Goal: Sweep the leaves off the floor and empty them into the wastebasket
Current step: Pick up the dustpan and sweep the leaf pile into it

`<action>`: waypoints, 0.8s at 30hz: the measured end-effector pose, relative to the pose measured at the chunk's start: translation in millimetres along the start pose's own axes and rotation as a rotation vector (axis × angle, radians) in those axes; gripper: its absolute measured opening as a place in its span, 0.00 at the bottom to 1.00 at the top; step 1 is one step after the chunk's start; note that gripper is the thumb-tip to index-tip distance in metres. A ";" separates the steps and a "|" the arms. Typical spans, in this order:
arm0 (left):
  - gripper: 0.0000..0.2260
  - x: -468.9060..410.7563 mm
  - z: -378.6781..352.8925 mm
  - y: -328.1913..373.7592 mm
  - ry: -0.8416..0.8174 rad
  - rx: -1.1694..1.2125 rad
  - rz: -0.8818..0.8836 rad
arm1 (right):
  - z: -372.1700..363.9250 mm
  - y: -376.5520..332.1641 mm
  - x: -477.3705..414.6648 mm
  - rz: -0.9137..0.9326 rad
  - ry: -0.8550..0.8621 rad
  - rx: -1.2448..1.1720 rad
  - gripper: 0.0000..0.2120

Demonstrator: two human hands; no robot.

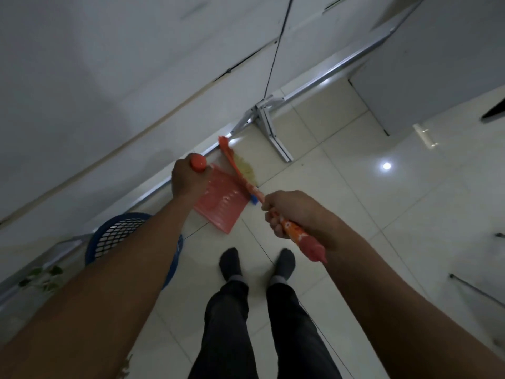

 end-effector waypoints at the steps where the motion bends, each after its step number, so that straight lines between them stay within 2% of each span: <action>1: 0.09 8.8 0.9 5.4 -0.008 -0.019 -0.031 | 3.1 5.7 2.3 0.003 0.029 0.023 0.03; 3: 0.05 30.1 3.9 14.7 -0.031 -0.024 -0.071 | 8.9 18.8 10.8 0.011 0.079 0.049 0.03; 8: 0.09 93.2 16.5 35.3 -0.110 0.045 -0.174 | 29.6 55.8 47.2 0.075 0.149 0.042 0.03; 15: 0.11 199.3 24.6 76.3 -0.128 0.140 -0.194 | 64.6 120.6 93.9 0.172 0.197 0.000 0.04; 20: 0.12 286.9 21.7 97.6 -0.044 0.161 -0.220 | 82.1 190.3 108.2 0.202 0.208 0.031 0.02; 24: 0.11 356.4 14.7 91.6 -0.002 0.146 -0.162 | 97.2 245.2 114.7 0.224 0.203 0.087 0.02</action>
Point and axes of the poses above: each hand's wrist, its own x-axis away from the middle knuckle, its own z-axis out of the back of the hand, y = z × x, the point moved 2 cm from there along -x, towards the middle knuckle, and after that the axes turned 12 degrees about -z, right-handed, at the moved point
